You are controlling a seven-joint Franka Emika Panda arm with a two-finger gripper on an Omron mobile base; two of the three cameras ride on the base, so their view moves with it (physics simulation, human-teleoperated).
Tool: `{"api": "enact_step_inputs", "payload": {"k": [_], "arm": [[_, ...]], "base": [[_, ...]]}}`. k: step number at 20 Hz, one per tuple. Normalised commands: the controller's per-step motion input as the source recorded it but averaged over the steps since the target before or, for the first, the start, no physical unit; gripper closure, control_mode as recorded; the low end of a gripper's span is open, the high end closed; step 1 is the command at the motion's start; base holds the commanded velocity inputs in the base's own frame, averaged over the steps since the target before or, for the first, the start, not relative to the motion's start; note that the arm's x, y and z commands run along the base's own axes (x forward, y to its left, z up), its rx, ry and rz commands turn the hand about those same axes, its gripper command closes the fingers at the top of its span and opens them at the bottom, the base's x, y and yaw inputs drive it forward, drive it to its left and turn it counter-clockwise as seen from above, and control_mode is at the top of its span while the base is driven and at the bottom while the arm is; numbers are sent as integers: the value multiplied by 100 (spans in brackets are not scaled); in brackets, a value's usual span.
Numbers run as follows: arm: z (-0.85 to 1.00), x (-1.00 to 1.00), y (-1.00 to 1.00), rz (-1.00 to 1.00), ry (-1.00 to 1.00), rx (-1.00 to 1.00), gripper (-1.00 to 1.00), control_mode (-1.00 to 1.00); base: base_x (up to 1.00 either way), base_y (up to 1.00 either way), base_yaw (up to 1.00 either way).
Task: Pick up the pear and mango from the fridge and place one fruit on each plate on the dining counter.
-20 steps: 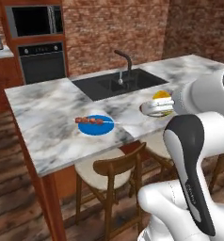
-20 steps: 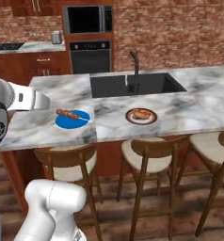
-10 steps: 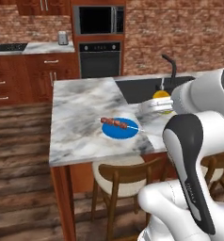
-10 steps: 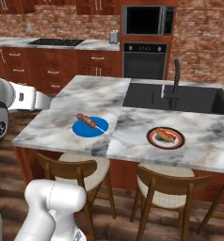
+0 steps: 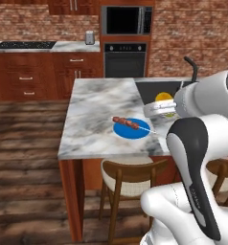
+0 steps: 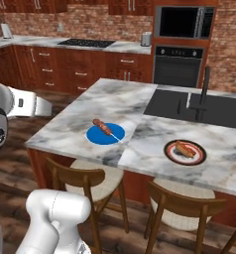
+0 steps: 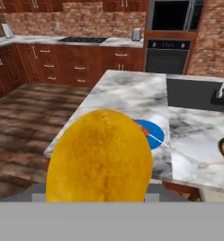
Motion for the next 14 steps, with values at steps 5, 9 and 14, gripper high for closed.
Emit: {"api": "enact_step_inputs", "payload": {"k": [5, 9, 14], "arm": [[-39, 33, -28, 16, 8, 0, 100, -100], [-51, 71, -8, 11, 13, 0, 100, -100], [-50, 88, -2, 10, 14, 0, 100, -100]], "base": [[9, -8, 3], [0, 0, 0], [0, 0, 0]]}}
